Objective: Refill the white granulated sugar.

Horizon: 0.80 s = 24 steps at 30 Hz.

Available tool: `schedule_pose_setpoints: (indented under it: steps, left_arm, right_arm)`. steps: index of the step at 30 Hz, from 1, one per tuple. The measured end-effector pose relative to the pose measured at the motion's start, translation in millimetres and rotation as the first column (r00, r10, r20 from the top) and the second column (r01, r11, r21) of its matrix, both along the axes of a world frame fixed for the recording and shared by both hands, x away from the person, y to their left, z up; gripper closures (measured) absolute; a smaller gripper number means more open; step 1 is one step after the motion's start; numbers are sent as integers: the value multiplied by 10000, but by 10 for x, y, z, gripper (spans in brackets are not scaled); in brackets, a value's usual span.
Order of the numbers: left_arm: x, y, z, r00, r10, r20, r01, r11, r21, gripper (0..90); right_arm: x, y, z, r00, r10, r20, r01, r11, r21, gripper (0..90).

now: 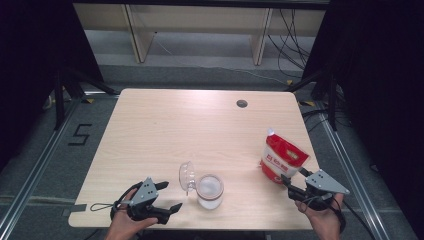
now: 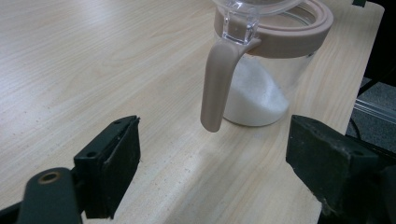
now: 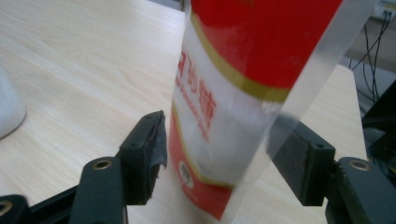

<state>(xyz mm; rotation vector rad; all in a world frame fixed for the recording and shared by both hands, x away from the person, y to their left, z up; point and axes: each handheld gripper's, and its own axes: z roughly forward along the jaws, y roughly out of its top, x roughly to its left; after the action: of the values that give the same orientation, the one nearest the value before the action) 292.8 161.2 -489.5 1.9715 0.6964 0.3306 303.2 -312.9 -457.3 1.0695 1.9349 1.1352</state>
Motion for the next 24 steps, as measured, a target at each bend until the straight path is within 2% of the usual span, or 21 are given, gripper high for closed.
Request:
schedule_pose_setpoints:
  steps: [2, 3, 11, 12, 14, 16, 20, 21, 23, 24]
  left_arm:
    - [2, -2, 1, 10000, 6, -15, -6, 10000, -19, 175]
    - [2, 1, 5, 10000, -31, -23, 32, 10000, 29, 175]
    - [11, 5, 17, 10000, -42, -78, 41, 9999, -92, 175]
    - [10, 6, 21, 10000, -35, -70, 35, 10000, -76, 175]
    - [12, 12, 23, 10000, -16, -68, 16, 10000, -13, 174]
    - [17, 19, 29, 10000, -32, -21, 32, 10000, -31, 174]
    - [37, 22, 33, 9999, -92, 72, 92, 10000, -7, 174]
    - [34, 15, 27, 9999, 94, -144, -96, 9999, -116, 175]
    - [54, 23, 23, 10000, -67, -51, 67, 10000, -60, 175]
    - [54, 23, 23, 10000, -67, -51, 67, 10000, -60, 175]
  right_arm:
    - [-33, -11, -24, 9999, -70, -111, 69, 10000, -58, 380]
    - [-62, -20, -37, 9993, -158, -338, 157, 9999, -38, 372]
    - [-213, -36, -45, 9984, -386, -410, 391, 9991, 136, 353]
    - [-214, -51, -51, 9989, -285, -377, 290, 9995, 117, 352]
    - [-256, -49, -66, 9978, -307, -592, 332, 9986, 417, 353]
    - [-245, -72, -72, 9988, -204, -434, 217, 9993, 314, 352]
    - [-296, -38, -65, 9976, -309, -622, 348, 9974, 634, 351]
    - [-307, -18, -76, 9980, -139, -615, 172, 9984, 537, 352]
    - [-330, 7, -91, 9970, -98, -763, 137, 9986, 515, 351]
    - [-311, 0, -106, 9986, 211, -487, -199, 9995, 238, 350]
